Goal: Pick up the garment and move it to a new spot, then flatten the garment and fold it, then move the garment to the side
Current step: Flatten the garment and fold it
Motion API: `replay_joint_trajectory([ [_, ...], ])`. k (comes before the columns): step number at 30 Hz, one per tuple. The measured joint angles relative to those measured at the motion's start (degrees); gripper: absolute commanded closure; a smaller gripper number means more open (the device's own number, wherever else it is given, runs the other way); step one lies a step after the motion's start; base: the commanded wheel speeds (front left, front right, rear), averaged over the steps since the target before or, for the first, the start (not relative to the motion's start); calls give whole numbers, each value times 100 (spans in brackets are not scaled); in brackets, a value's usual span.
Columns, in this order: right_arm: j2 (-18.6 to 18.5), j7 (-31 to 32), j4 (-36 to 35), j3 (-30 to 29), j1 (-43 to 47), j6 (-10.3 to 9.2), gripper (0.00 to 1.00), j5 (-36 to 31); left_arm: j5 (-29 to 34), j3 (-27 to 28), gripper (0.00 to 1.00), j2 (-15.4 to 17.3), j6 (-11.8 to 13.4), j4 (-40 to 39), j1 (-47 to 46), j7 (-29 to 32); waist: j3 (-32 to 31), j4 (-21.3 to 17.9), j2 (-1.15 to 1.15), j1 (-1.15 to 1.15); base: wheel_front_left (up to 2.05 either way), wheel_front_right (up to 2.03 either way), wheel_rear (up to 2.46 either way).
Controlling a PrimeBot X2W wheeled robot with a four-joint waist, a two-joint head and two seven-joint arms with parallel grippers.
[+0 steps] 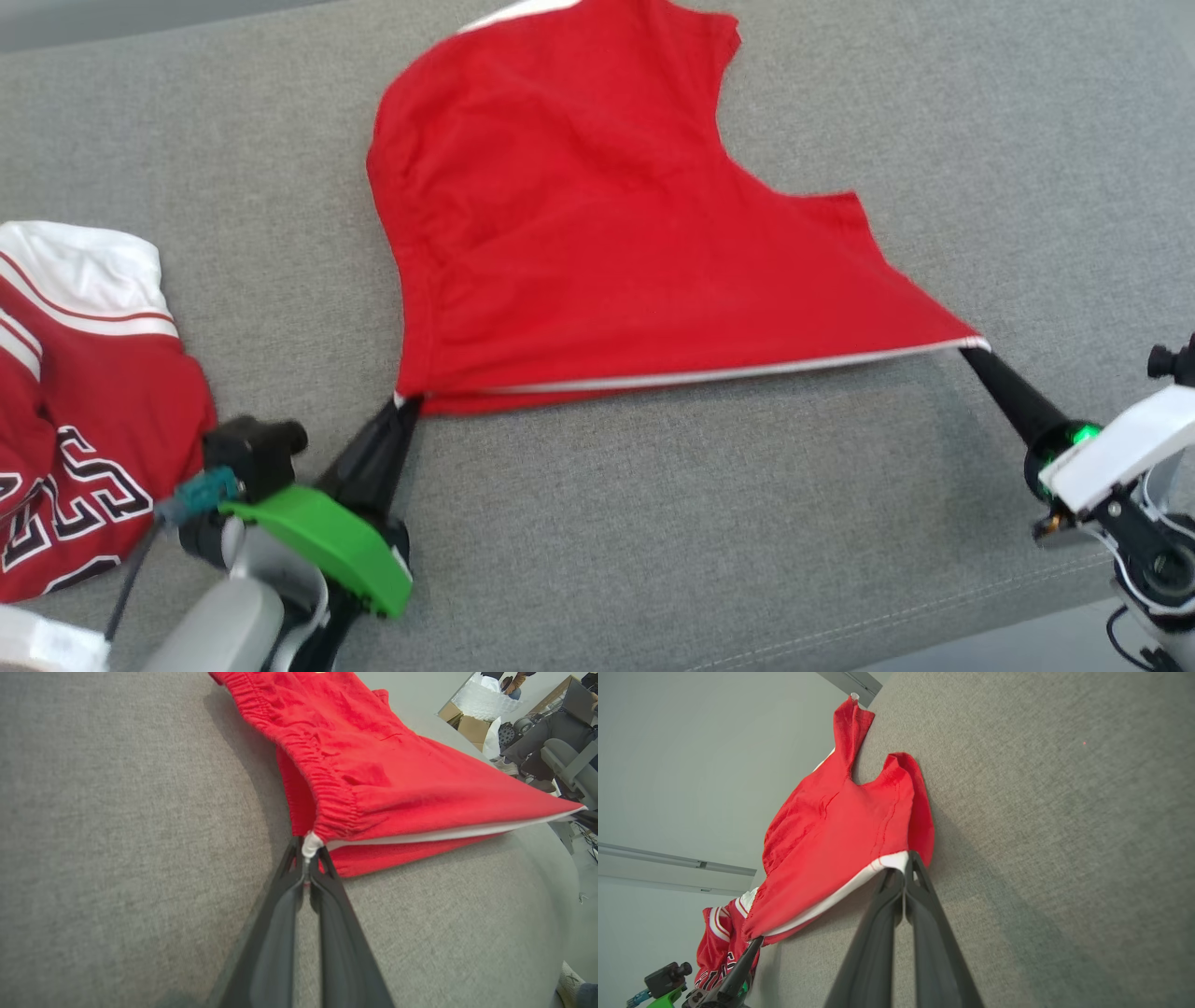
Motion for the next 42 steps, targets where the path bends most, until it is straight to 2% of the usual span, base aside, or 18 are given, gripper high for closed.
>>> replay_joint_trajectory([
  [4,-224,305,-138,202,608,1,100,132,-130,-163,100,59,29,122,750,130,-271,31,0,0,0,0,0],
  [9,-566,464,-234,231,1541,1,100,456,-588,-225,100,76,137,44,1425,438,-596,55,0,0,0,0,0],
  [15,-905,573,-621,27,2375,53,100,1049,-1271,-291,100,74,238,-294,2232,988,-900,106,0,0,0,0,0],
  [20,-1161,520,-1102,-282,2466,177,100,1089,-1504,-246,100,60,334,-651,2548,1167,-912,176,0,0,0,0,0],
  [24,-1248,475,-1479,-443,2237,230,100,1063,-1613,-116,100,221,364,-1103,2503,1328,-808,217,0,0,0,0,0],
  [30,-1271,470,-1850,-848,987,191,100,945,-1793,149,100,521,466,-2086,1699,1867,-439,303,0,0,0,0,0],
  [35,-1273,453,-1726,-1018,432,-100,100,895,-1833,191,100,533,584,-2419,894,2360,-122,459,0,0,0,0,0],
  [42,-1268,446,-1501,-1104,-418,-495,100,627,-1883,372,100,468,689,-2483,-81,2863,323,833,0,0,0,0,0],
])
